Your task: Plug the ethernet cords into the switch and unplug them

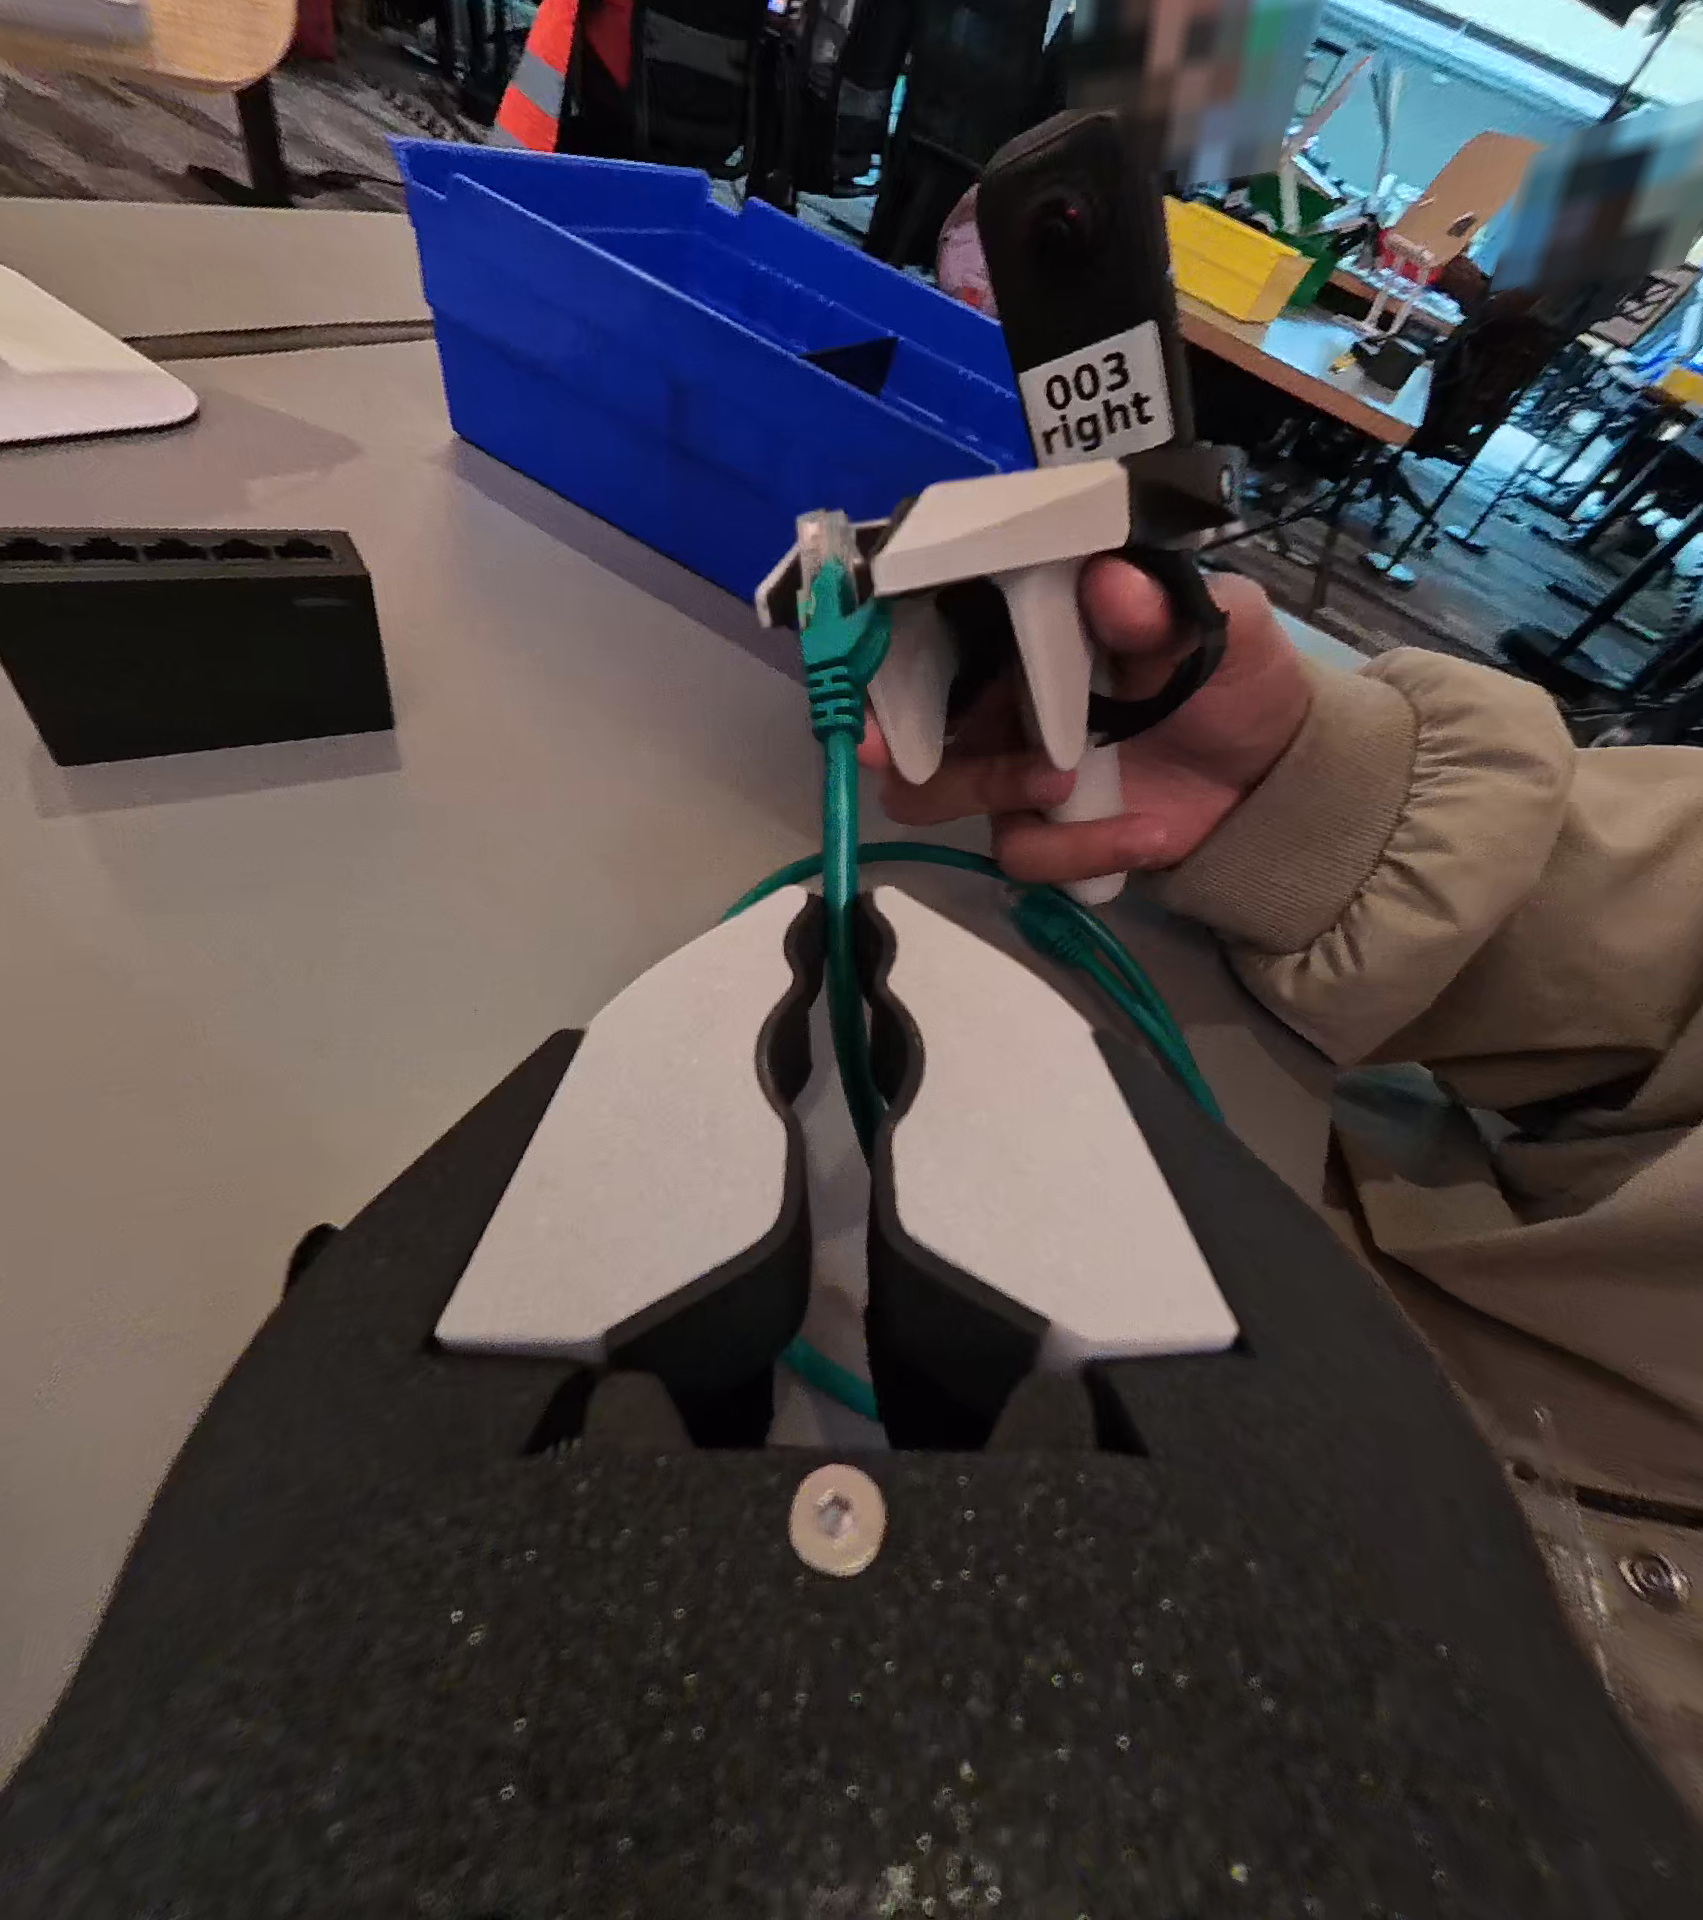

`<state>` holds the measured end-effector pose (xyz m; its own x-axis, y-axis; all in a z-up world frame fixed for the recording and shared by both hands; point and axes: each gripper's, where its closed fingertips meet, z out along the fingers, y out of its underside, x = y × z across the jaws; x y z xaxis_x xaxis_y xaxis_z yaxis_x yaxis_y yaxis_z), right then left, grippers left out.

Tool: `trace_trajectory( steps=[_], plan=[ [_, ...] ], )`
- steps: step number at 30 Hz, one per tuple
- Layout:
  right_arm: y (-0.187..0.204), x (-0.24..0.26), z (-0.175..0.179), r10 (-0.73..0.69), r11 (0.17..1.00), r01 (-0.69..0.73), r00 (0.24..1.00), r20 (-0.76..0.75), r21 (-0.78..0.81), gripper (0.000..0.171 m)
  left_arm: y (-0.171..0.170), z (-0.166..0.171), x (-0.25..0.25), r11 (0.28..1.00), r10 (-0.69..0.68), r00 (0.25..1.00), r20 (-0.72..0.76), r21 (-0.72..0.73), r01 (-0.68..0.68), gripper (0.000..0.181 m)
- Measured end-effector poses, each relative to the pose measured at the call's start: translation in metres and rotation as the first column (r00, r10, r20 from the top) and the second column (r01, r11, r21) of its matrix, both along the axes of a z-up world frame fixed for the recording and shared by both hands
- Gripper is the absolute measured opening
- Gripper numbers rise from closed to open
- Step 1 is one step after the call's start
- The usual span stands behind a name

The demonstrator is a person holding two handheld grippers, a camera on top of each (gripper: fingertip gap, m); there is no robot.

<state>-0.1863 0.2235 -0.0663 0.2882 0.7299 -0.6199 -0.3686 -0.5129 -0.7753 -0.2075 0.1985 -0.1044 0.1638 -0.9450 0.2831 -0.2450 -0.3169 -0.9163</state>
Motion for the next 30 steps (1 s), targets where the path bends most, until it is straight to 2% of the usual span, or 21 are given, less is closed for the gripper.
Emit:
trace_trajectory(
  steps=[1, 5, 7, 9, 10, 12, 15, 18, 19, 21, 24, 30],
  plan=[
    [-0.001, 0.000, 0.001, 0.006, 1.000, -0.006, 1.000, -0.008, 0.005, 0.018, -0.002, 0.000, -0.001, 1.000, -0.012, 1.000, 0.008, -0.009, 0.012, 0.005],
    [-0.003, -0.005, 0.002, 0.032, 0.999, -0.032, 0.999, -0.022, 0.006, 0.014, -0.003, -0.006, -0.001, 0.999, -0.018, 1.000, -0.004, -0.041, 0.018, 0.008],
    [0.001, -0.004, -0.001, 0.003, 1.000, -0.003, 1.000, -0.013, -0.014, 0.009, 0.003, -0.009, 0.000, 0.999, 0.036, 0.999, -0.016, 0.029, -0.036, 0.014],
    [0.004, -0.001, 0.000, -0.022, 0.997, 0.018, 0.998, -0.061, -0.069, 0.009, 0.008, -0.008, 0.000, 0.981, 0.099, 0.995, -0.013, 0.168, -0.095, 0.020],
    [0.008, 0.002, 0.000, -0.050, 0.994, 0.041, 0.995, -0.084, -0.106, 0.009, 0.012, -0.008, 0.001, 0.962, 0.132, 0.991, -0.017, 0.243, -0.124, 0.041],
    [0.014, 0.008, -0.003, -0.102, 0.978, 0.078, 0.988, -0.119, -0.192, 0.009, 0.010, -0.006, 0.003, 0.904, 0.125, 0.992, -0.019, 0.414, -0.106, 0.058],
    [0.014, 0.010, -0.003, -0.115, 0.945, 0.037, 0.968, -0.225, -0.325, 0.009, 0.007, -0.002, 0.004, 0.757, 0.144, 0.989, -0.018, 0.646, -0.099, 0.061],
    [0.009, 0.007, 0.000, -0.102, 0.920, -0.025, 0.949, -0.300, -0.392, 0.010, 0.003, -0.002, 0.009, 0.717, 0.157, 0.987, -0.026, 0.691, -0.095, 0.068],
    [0.007, 0.005, 0.000, -0.090, 0.907, -0.059, 0.940, -0.329, -0.418, 0.010, 0.001, -0.003, 0.011, 0.725, 0.151, 0.988, -0.025, 0.683, -0.094, 0.065],
    [0.003, -0.003, -0.005, -0.077, 0.881, -0.097, 0.937, -0.342, -0.463, 0.009, -0.002, -0.002, 0.012, 0.727, 0.157, 0.987, -0.035, 0.681, -0.092, 0.045],
    [-0.003, -0.015, -0.004, -0.036, 0.863, -0.170, 0.919, -0.394, -0.476, 0.010, 0.001, 0.009, 0.010, 0.659, 0.197, 0.980, 0.004, 0.740, -0.135, 0.033],
    [-0.006, -0.019, -0.001, -0.024, 0.807, -0.306, 0.838, -0.546, -0.505, 0.010, 0.000, 0.029, 0.001, 0.597, 0.220, 0.968, 0.121, 0.768, -0.232, 0.027]
  ],
)
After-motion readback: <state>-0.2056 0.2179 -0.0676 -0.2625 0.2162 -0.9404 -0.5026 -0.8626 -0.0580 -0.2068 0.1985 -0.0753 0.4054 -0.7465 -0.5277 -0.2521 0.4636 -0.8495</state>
